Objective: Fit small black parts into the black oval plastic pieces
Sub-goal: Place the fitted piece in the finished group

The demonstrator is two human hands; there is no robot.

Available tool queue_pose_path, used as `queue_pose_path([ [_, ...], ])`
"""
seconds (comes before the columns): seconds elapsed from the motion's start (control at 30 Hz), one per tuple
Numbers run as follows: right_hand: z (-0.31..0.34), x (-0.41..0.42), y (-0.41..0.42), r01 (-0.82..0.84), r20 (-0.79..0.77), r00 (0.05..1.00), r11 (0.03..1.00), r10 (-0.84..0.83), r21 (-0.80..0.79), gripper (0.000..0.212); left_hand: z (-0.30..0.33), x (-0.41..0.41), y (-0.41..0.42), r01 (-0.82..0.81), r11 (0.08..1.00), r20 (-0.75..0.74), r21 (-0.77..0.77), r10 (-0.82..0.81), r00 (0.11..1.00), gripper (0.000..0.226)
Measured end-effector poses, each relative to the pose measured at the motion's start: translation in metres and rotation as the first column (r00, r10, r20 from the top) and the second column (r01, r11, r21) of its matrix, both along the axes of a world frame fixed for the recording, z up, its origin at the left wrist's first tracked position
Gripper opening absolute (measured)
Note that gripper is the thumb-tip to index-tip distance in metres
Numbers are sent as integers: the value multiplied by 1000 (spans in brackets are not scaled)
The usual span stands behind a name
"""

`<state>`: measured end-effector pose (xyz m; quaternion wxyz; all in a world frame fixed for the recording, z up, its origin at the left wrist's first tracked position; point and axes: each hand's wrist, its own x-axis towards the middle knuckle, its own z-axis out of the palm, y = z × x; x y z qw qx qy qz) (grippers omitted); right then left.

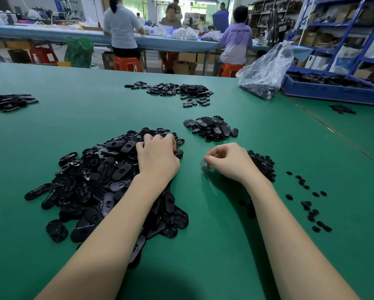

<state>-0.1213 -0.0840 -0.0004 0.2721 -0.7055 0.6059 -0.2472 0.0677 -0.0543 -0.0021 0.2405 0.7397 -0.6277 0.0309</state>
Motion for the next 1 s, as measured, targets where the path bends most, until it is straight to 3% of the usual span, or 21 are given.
queue_pose_path([
  [0.3,-2,4,1,-11,-26,1000,1000,12,11,13,-2,4,-3,40,999,97,-16,-38,995,11],
  [0.53,8,-7,1,20,20,1000,1000,-19,-9,13,6,0,2,69,992,120,-101,-57,991,24],
  [0.6,13,-16,0,54,32,998,998,-53,-31,13,10,-3,3,92,983,89,-158,-79,993,25],
  [0.67,15,-26,-1,97,13,995,994,-97,-50,12,14,-10,2,129,970,-65,-208,-145,987,25],
  [0.8,15,-40,0,176,-96,979,983,-180,-53,8,17,-29,3,215,966,-565,-145,-260,783,23],
  [1.0,14,-35,2,196,-268,942,979,-203,-54,8,10,-35,8,340,940,-913,15,-126,389,22],
])
